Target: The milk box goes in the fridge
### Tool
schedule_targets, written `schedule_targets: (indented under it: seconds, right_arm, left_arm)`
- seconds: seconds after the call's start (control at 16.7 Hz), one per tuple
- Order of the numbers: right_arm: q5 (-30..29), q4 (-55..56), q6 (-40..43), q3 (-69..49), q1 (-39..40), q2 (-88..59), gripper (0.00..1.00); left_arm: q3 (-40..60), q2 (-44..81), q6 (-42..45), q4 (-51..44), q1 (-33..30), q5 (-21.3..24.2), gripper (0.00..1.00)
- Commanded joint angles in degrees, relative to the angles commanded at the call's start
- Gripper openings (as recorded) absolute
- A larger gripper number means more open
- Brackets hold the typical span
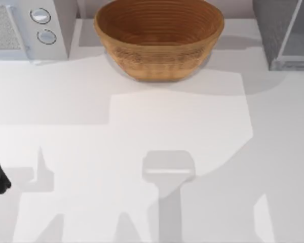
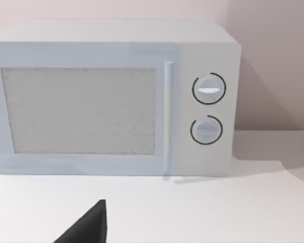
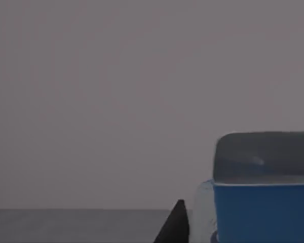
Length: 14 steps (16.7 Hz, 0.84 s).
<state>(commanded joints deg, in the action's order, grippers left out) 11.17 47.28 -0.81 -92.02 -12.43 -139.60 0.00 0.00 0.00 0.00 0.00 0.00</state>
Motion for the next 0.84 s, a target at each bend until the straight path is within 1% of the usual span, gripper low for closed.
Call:
schedule_targets:
  seconds: [0.48, 0.54, 0.84]
  right_arm:
    - [0.0, 0.0, 0.0, 0.0, 0.0, 0.0, 0.98]
    - [0.0, 0.0, 0.0, 0.0, 0.0, 0.0, 1.00]
    - [0.0, 0.0, 0.0, 0.0, 0.0, 0.0, 1.00]
  left_arm:
    - [0.0, 0.0, 0.0, 0.0, 0.0, 0.0, 1.00]
    - [0.0, 0.0, 0.0, 0.0, 0.0, 0.0, 1.00]
    - [0.0, 0.0, 0.0, 0.0, 0.0, 0.0, 1.00]
